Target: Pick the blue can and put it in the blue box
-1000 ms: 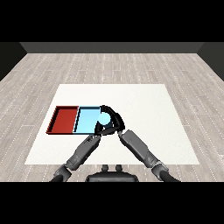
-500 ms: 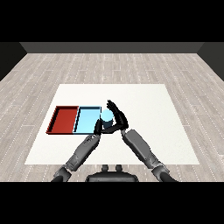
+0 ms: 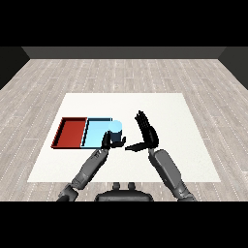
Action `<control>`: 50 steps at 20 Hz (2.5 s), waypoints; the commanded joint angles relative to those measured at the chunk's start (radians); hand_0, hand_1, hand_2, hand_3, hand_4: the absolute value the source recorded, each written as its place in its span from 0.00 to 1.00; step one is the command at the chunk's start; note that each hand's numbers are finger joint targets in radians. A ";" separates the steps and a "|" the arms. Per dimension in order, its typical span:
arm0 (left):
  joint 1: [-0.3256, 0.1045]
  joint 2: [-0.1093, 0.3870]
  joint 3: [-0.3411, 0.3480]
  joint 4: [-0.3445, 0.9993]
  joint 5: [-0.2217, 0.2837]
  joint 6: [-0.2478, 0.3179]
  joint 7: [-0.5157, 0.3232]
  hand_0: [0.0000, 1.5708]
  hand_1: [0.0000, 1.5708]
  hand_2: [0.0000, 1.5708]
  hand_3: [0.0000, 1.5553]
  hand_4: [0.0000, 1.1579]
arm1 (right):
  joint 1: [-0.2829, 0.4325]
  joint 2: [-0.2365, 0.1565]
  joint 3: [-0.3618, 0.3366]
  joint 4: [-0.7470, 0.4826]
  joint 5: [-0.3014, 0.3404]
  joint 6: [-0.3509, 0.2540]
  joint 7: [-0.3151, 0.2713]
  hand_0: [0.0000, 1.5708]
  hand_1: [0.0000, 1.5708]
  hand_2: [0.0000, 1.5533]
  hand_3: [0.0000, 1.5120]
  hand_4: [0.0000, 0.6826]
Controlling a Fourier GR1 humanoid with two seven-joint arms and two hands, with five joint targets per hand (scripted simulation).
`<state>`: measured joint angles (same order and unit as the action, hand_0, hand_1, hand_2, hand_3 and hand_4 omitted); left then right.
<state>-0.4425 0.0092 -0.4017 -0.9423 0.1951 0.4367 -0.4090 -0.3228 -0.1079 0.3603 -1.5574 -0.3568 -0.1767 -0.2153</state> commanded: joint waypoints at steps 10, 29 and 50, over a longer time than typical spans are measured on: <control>-0.054 0.161 0.124 0.029 -0.052 -0.034 0.115 1.00 1.00 1.00 0.97 0.98 | 0.220 -0.120 -0.270 -0.143 -0.124 0.111 -0.088 0.00 0.00 0.00 0.00 0.00; -0.348 0.245 0.279 0.782 -0.123 -0.046 0.269 0.99 0.99 0.94 0.89 0.84 | 0.210 -0.101 -0.329 -0.058 -0.111 0.108 -0.064 0.00 0.00 0.00 0.00 0.00; -0.323 0.196 0.267 0.912 -0.191 0.021 0.307 0.00 0.00 0.00 0.00 0.00 | 0.236 -0.041 -0.320 -0.046 -0.098 0.115 -0.085 0.00 0.00 0.00 0.00 0.00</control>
<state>-0.8385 0.1947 -0.1516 -0.0555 -0.0039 0.3827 -0.0673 -0.1007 -0.1654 0.0392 -1.5752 -0.4472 -0.0459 -0.3162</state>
